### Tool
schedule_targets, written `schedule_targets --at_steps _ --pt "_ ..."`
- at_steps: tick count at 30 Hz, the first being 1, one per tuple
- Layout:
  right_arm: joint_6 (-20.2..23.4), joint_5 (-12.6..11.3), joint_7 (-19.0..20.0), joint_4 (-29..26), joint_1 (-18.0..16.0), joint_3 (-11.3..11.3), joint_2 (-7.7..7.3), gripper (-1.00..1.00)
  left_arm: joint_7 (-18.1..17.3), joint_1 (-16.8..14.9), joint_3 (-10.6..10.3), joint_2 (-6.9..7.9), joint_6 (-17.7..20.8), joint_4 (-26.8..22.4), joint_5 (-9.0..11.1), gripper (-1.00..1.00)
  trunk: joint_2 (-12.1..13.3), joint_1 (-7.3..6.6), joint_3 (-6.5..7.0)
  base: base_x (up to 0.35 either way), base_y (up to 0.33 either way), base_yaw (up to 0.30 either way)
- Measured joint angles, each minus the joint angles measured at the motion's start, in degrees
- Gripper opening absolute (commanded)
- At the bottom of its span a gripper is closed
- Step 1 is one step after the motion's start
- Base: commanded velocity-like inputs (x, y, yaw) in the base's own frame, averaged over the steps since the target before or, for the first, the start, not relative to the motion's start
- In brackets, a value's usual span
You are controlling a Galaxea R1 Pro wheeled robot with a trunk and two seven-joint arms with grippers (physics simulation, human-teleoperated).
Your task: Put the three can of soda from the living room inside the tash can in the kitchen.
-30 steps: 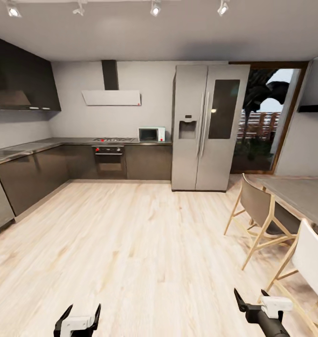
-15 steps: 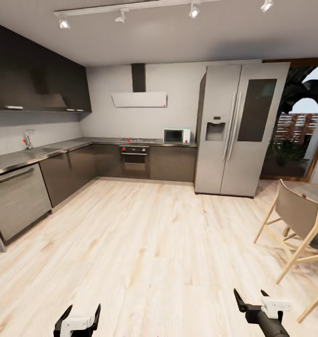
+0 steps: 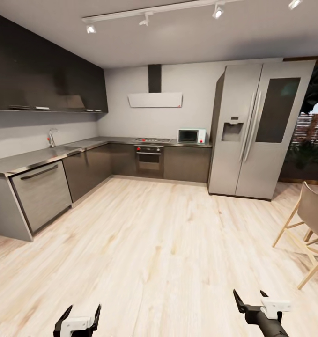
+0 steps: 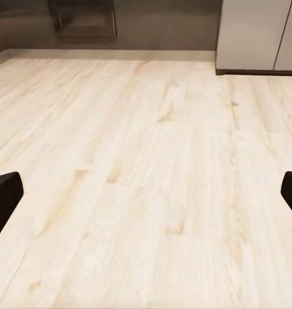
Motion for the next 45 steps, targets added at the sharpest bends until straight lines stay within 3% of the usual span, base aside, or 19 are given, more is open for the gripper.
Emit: schedule_targets --at_steps 24,45 --pt "0.1 0.0 -0.1 0.0 0.0 0.2 0.08 1.00 0.6 0.0 0.4 0.00 -0.1 0.4 0.8 1.00 0.0 0.00 -1.55 -0.004 0.008 0.135" --pt "0.0 0.1 -0.1 0.0 0.0 0.8 0.09 1.00 0.6 0.0 0.3 -0.08 -0.2 0.5 0.2 1.00 0.0 0.00 -2.77 0.000 0.000 0.014"
